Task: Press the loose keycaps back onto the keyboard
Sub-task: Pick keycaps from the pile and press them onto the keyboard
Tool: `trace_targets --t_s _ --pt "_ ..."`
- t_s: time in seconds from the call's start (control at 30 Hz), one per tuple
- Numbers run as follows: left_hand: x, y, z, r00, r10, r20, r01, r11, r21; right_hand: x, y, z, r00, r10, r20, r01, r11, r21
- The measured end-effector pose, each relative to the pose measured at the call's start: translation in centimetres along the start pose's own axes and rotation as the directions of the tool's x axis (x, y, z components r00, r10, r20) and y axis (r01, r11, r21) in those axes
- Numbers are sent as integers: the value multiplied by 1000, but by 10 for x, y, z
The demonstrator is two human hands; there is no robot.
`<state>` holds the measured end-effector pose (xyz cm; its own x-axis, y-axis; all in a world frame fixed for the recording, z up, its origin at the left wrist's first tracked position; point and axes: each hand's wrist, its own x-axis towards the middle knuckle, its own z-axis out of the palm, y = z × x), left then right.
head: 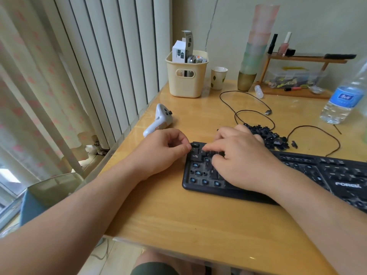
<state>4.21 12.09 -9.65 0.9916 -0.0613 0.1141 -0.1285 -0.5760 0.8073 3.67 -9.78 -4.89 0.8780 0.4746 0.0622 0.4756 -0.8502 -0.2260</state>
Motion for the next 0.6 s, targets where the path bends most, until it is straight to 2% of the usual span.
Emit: trace_targets --t_s 0.17,0.27,0.33,0.4,0.47,0.6 --pt "2 1 3 1000 -6 0 6 998 66 -1 6 0 997 -22 77 23 1000 -14" --pt "4 -1 5 1000 21 4 -21 989 148 13 28 -14 998 40 -50 -36 996 85" --pt "5 0 6 1000 29 -9 -28 993 117 24 48 -27 987 123 -107 -112 988 108" --pt "5 2 6 999 25 -27 -23 996 90 34 68 -36 977 188 -98 -182 981 64" --pt "5 2 8 998 51 -29 -47 990 134 41 81 -35 974 219 -50 -217 975 54" --pt "4 4 13 996 80 -45 -73 987 143 43 89 -20 973 223 -53 -216 971 106"
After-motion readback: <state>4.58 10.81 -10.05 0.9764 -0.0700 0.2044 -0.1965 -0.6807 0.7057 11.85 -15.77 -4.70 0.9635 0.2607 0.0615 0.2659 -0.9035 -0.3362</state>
